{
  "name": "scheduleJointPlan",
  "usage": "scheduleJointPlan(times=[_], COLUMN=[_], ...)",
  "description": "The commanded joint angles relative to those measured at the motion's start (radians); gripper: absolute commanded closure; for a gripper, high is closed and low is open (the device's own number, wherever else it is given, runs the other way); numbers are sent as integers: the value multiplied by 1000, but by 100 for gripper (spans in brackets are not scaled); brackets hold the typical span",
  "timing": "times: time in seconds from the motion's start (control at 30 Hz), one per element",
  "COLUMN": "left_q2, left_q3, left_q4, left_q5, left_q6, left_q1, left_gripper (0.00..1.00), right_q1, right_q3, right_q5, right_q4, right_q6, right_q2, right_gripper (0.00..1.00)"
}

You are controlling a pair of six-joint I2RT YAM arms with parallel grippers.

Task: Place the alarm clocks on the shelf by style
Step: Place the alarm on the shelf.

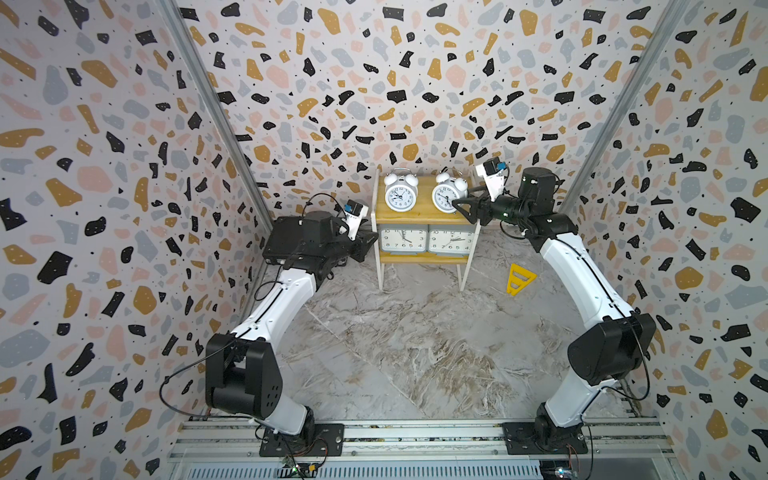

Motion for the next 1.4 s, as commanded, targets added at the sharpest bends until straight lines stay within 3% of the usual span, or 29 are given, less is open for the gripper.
scheduleJointPlan(times=[0.0, 1.37], left_q2=[-7, -5], left_q3=[18, 20], left_q4=[40, 35], left_q5=[30, 33], left_q6=[1, 2], left_q1=[1, 1], left_gripper=[80, 80], right_q1=[-5, -5], right_q3=[6, -12], right_q5=[11, 198], right_q4=[21, -50], right_q6=[-13, -83], right_q2=[-46, -75], right_gripper=[34, 29])
